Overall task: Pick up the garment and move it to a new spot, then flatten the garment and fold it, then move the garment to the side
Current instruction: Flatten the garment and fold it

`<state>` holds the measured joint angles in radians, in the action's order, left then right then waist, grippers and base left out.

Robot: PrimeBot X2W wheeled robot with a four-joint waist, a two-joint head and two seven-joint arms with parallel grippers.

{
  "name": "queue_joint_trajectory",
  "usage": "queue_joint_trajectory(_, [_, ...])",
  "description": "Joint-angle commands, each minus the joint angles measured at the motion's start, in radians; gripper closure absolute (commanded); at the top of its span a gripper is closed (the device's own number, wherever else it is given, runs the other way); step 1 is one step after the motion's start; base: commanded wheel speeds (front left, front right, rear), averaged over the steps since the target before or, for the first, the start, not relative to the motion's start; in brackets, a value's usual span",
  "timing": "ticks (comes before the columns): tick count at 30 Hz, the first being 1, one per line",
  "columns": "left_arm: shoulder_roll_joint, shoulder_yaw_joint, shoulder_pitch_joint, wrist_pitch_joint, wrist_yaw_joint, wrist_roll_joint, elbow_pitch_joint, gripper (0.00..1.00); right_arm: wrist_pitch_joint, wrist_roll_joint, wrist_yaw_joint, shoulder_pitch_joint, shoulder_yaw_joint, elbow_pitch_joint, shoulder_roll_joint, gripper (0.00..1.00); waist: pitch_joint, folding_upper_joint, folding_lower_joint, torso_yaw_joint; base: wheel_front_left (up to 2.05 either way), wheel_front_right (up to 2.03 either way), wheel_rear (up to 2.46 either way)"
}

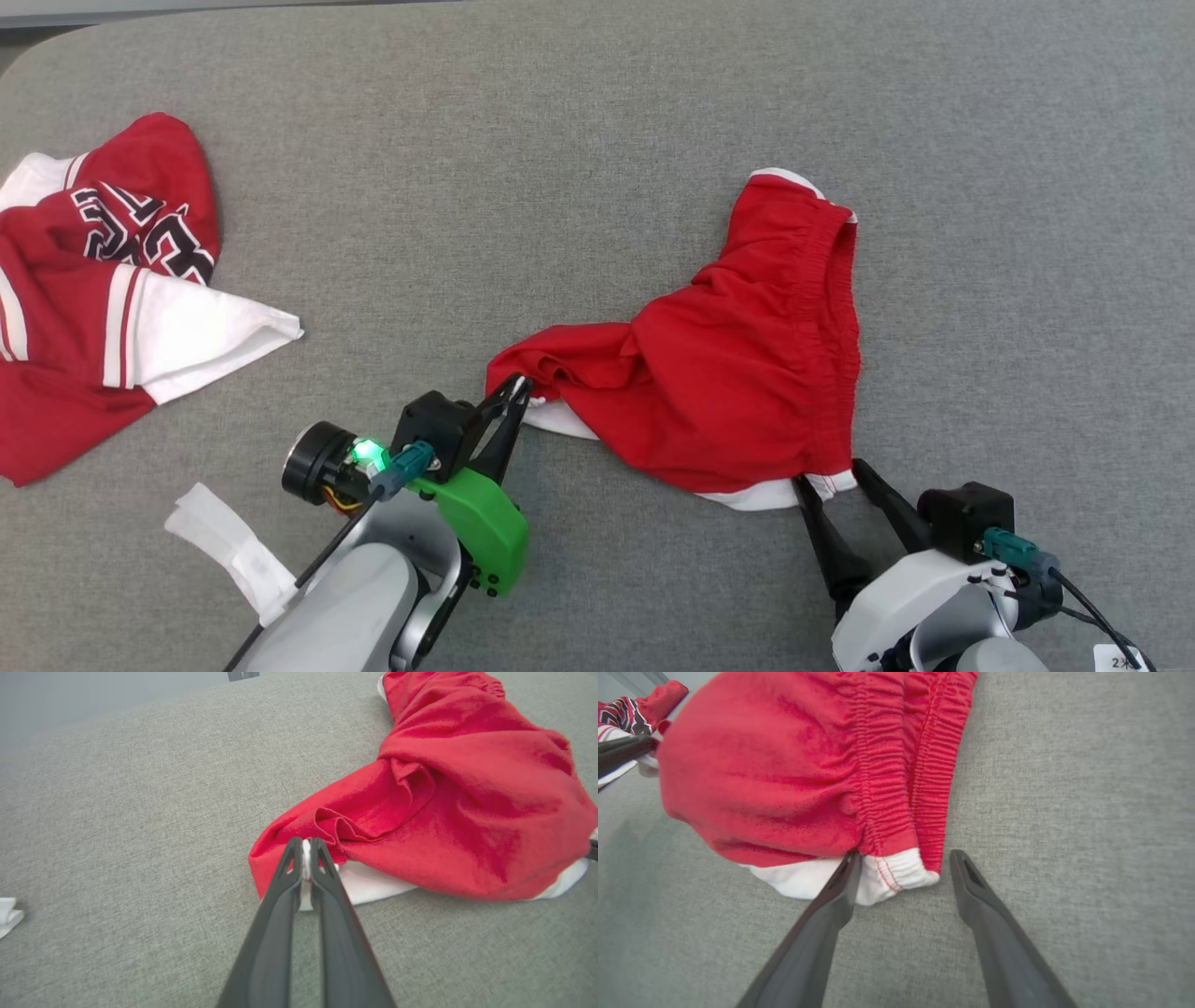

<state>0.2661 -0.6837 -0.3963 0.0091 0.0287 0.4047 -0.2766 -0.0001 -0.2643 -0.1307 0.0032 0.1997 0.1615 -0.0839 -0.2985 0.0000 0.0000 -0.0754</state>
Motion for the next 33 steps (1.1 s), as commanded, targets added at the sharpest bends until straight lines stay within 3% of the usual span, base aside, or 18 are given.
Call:
queue_joint_trajectory(1, [0.001,0.008,0.007,-0.014,0.009,0.008,0.006,1.0,0.003,-0.011,0.0,-0.011,0.006,0.021,-0.004,0.62,-0.001,0.0,0.0,-0.004,0.0,0.0,0.0])
queue_joint_trajectory(2, [0.0,0.015,0.01,-0.025,0.011,0.013,0.011,1.0,-0.002,-0.012,0.0,-0.017,0.007,0.027,-0.004,1.0,-0.001,0.0,0.0,-0.006,0.0,0.0,0.0])
queue_joint_trajectory(7, [-0.001,0.062,0.02,-0.094,0.04,0.035,0.056,1.0,-0.053,-0.012,0.0,-0.039,-0.017,-0.018,-0.023,1.0,0.008,0.0,0.0,-0.006,0.0,0.0,0.0])
queue_joint_trajectory(13, [0.023,0.151,0.002,-0.172,0.088,0.051,0.225,1.0,-0.094,0.0,0.0,-0.076,-0.072,-0.21,-0.069,1.0,0.043,0.0,0.0,0.007,0.0,0.0,0.0])
queue_joint_trajectory(19, [0.066,0.229,-0.082,-0.198,0.121,0.023,0.462,1.0,-0.034,0.037,0.0,-0.182,-0.163,-0.445,-0.129,1.0,0.089,0.0,0.0,0.021,0.0,0.0,0.0])
queue_joint_trajectory(24, [0.087,0.268,-0.188,-0.167,0.141,-0.015,0.604,1.0,0.054,0.053,0.001,-0.299,-0.244,-0.569,-0.194,1.0,0.121,0.0,0.0,0.028,0.0,0.0,0.0])
queue_joint_trajectory(29, [0.078,0.278,-0.271,-0.115,0.142,-0.006,0.639,1.0,0.136,0.016,0.001,-0.383,-0.263,-0.602,-0.231,1.0,0.13,0.0,0.0,0.03,0.0,0.0,0.0])
queue_joint_trajectory(33, [0.047,0.264,-0.332,-0.094,0.11,0.038,0.56,1.0,0.17,-0.009,0.001,-0.437,-0.25,-0.579,-0.234,1.0,0.109,0.0,0.0,0.031,0.0,0.0,0.0])
